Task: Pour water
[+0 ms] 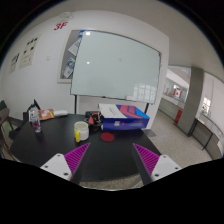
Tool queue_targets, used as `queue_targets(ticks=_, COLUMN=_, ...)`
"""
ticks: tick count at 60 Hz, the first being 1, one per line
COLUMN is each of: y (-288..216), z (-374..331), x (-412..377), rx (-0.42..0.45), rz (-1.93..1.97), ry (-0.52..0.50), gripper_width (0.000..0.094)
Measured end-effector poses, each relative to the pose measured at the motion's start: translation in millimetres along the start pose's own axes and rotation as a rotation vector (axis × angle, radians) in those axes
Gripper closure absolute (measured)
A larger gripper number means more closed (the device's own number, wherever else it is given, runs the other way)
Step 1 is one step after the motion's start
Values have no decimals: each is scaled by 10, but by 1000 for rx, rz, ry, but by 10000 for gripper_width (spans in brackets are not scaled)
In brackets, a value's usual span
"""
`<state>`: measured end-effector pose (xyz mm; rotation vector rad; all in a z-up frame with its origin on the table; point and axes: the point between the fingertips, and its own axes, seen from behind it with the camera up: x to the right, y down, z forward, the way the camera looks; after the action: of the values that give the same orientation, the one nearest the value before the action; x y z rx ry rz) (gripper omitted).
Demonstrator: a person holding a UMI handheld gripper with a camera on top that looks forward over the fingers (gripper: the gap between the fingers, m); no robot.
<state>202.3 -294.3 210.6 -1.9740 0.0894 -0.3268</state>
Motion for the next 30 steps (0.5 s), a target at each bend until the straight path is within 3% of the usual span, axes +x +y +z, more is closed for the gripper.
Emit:
queue_targets(ticks=17, y=679, z=61, x=-854, rx=-74, rz=-37, ry=-76, gripper_width=94)
queue_targets(ticks=30, y=1221, z=7, x=-2343, rx=-133, rz=-72, ry=-187, gripper_width=89)
